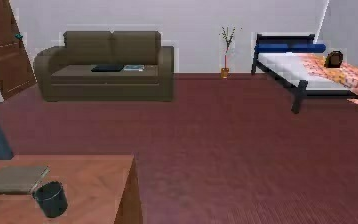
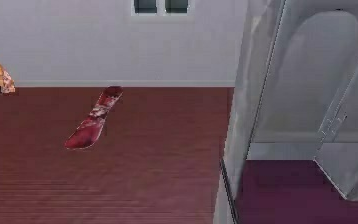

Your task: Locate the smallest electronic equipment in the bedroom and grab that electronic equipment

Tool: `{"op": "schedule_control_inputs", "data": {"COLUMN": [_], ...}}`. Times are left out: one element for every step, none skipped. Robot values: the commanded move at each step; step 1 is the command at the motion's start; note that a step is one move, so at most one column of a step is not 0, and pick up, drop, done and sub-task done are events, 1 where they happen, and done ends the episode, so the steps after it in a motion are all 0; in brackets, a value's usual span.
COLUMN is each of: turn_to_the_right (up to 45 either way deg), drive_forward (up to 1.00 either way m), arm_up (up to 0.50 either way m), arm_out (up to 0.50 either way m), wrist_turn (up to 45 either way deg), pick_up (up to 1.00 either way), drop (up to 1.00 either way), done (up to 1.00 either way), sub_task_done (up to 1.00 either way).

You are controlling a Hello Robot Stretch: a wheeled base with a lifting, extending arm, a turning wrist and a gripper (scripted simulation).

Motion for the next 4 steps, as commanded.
{"op": "schedule_control_inputs", "data": {"turn_to_the_right": [45.0, 0.0, -45.0, -45.0], "drive_forward": [0.0, 0.4, 0.0, 0.0], "arm_up": [0.0, 0.0, 0.0, 0.0], "arm_out": [0.0, 0.0, 0.0, 0.0], "wrist_turn": [0.0, 0.0, 0.0, 0.0], "pick_up": [0.0, 0.0, 0.0, 0.0], "drop": [0.0, 0.0, 0.0, 0.0], "done": [0.0, 0.0, 0.0, 0.0], "sub_task_done": [0.0, 0.0, 0.0, 0.0]}}
